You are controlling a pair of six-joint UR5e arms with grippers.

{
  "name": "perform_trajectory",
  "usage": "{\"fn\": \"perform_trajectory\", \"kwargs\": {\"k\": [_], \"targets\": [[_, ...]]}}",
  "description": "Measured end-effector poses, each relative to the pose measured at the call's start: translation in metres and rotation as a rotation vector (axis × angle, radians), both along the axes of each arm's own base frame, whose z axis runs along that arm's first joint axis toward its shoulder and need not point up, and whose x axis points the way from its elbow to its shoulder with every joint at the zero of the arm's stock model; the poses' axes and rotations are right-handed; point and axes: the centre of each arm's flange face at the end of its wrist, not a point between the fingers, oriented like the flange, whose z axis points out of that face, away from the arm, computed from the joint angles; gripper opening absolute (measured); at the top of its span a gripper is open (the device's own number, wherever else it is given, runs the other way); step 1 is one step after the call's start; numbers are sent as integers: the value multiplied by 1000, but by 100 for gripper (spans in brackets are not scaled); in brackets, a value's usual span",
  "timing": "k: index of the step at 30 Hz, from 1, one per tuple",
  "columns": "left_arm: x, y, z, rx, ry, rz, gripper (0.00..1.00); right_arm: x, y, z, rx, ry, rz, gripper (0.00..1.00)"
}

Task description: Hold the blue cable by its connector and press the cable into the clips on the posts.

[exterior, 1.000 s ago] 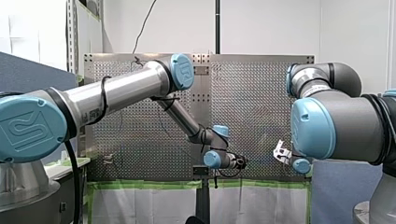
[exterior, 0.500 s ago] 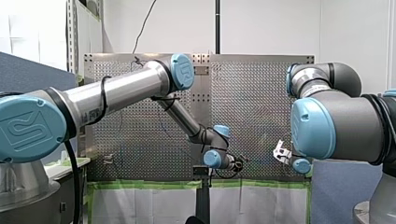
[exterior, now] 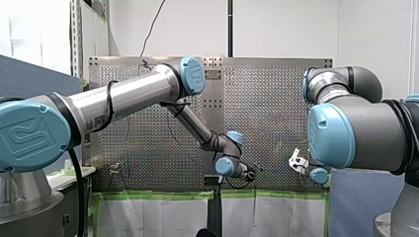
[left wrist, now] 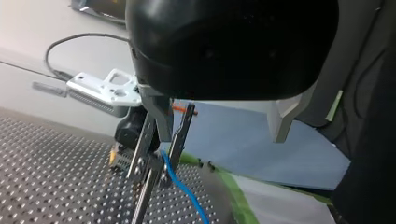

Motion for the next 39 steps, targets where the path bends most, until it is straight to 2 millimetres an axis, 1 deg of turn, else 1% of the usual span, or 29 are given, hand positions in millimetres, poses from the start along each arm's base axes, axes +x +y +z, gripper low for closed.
{"fn": "perform_trajectory", "kwargs": {"k": [10, 17, 22, 29, 39], "targets": [[1, 0, 2, 76, -55, 6, 100, 1, 0, 0, 0, 0, 1, 0], [-7, -2, -4, 106, -102, -19, 100, 1, 0, 0, 0, 0, 5, 0], [-13, -8, -4, 88, -115, -32, 100, 2, 1, -1, 1, 0, 13, 0], [-19, -19, -2, 21, -105, -43, 100, 2, 1, -1, 1, 0, 15, 0], [-17, -22, 6, -27, -104, -33, 100, 3, 1, -2, 3, 0, 16, 0]]}}
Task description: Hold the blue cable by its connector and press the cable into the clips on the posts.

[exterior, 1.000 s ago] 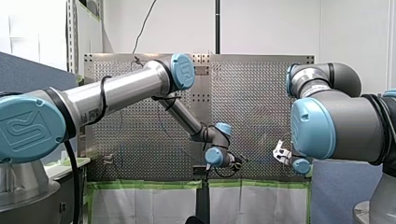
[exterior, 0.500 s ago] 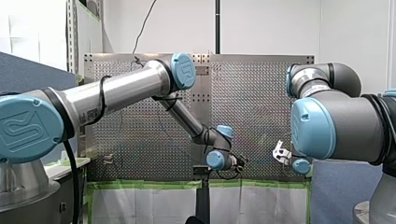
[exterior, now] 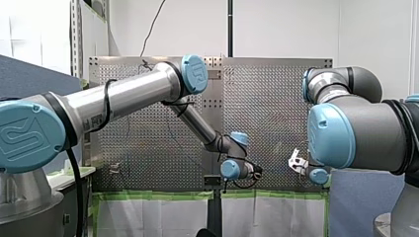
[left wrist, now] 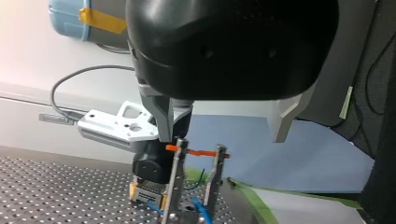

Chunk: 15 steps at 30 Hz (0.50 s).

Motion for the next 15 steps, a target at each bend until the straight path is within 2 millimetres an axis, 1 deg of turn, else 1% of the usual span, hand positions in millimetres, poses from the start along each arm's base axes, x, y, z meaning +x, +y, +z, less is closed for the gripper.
{"fn": "perform_trajectory", "kwargs": {"k": [8, 15], "targets": [[3, -3, 12, -19, -10, 2, 100, 1, 0, 0, 0, 0, 1, 0], [0, -1, 10, -20, -5, 2, 100, 1, 0, 0, 1, 0, 2, 0]]}}
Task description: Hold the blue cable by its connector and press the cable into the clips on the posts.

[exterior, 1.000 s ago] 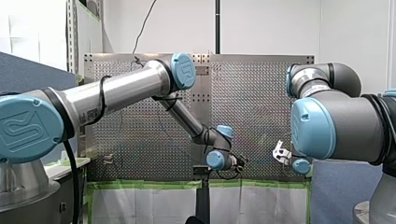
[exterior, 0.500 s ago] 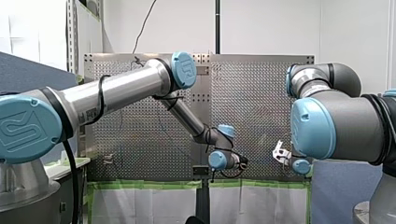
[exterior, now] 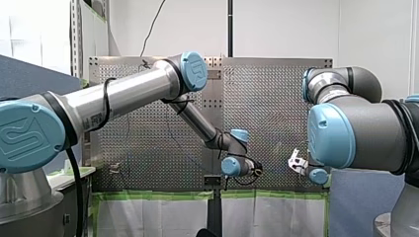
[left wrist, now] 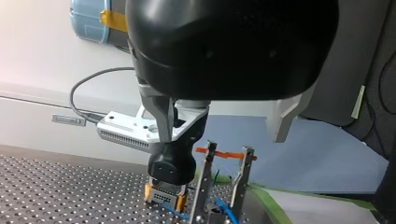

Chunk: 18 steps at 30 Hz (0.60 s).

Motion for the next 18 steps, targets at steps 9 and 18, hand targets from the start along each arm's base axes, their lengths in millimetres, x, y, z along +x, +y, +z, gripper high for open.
{"fn": "perform_trajectory", "kwargs": {"k": [9, 18], "targets": [[-3, 3, -6, -7, 0, 0, 100, 1, 0, 0, 0, 0, 1, 0], [-1, 2, -4, -13, -3, 1, 100, 1, 0, -1, 1, 0, 2, 0]]}}
